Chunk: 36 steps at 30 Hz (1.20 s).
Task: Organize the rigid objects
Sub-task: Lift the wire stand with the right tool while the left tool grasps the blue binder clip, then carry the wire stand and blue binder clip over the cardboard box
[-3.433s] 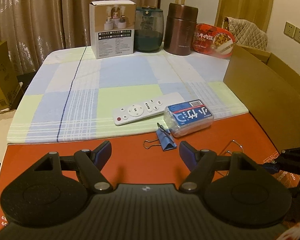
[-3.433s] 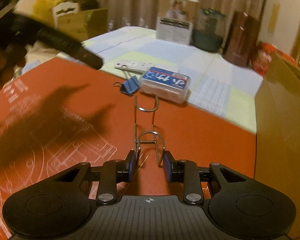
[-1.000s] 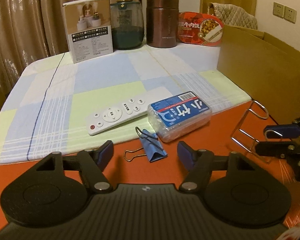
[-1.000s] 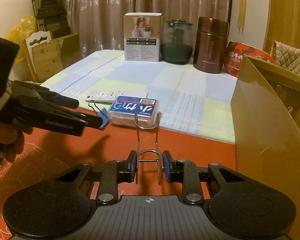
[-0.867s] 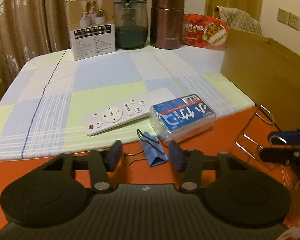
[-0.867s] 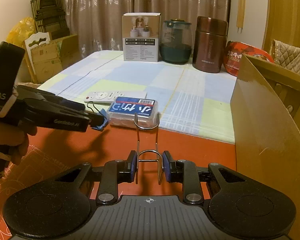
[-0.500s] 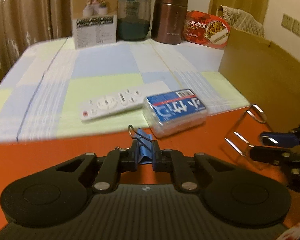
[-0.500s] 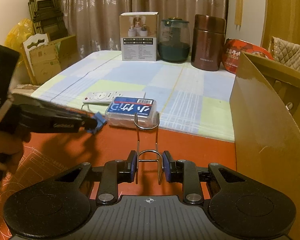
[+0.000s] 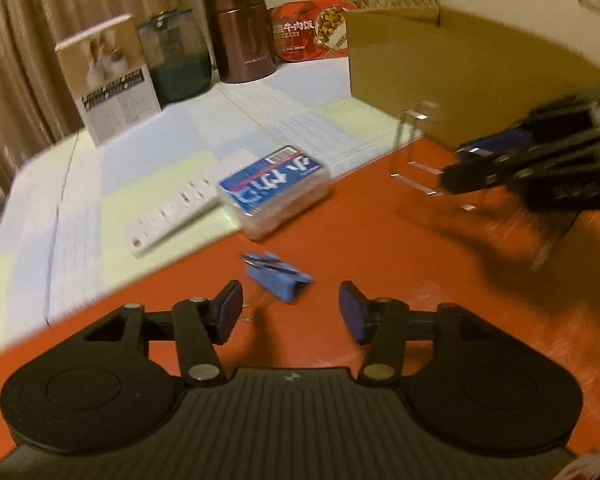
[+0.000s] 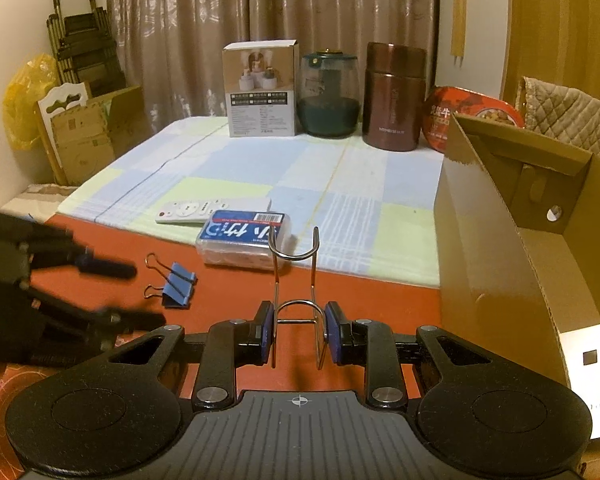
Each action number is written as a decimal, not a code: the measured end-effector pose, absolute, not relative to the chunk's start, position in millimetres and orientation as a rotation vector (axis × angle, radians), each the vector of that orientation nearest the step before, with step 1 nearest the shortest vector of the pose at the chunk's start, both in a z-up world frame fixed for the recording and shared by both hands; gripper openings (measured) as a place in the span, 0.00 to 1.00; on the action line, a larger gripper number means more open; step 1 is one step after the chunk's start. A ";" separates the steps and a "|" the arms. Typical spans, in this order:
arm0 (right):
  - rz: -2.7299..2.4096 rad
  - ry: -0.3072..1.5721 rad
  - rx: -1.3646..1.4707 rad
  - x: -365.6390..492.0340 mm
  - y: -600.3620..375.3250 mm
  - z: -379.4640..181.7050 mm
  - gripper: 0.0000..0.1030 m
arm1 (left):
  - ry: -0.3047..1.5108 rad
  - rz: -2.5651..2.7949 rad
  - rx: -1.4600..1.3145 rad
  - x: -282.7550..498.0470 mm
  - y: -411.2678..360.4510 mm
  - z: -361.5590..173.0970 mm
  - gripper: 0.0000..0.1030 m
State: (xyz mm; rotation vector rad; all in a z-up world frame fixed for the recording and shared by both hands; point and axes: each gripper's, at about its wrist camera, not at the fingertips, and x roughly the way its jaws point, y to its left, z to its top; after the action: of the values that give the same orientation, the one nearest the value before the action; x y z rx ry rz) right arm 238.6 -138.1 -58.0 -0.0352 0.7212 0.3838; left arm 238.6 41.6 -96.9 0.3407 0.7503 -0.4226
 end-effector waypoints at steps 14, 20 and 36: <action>0.392 0.747 -0.032 247.2 -132.8 -70.5 0.23 | 0.732 -0.598 0.322 289.8 63.7 -121.2 0.49; 0.398 0.746 -0.026 249.0 -128.6 -71.4 0.23 | 0.785 -0.608 0.295 289.9 60.0 -117.2 0.38; 0.407 0.677 0.049 238.0 -139.1 -31.7 0.23 | 0.849 -0.384 0.146 235.6 38.4 -81.4 0.37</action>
State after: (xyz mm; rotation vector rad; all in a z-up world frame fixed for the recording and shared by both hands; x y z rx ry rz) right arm 238.0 -139.1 -31.7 0.0490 0.6771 0.4069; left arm 235.6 38.4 -81.4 0.1461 0.8487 -0.3838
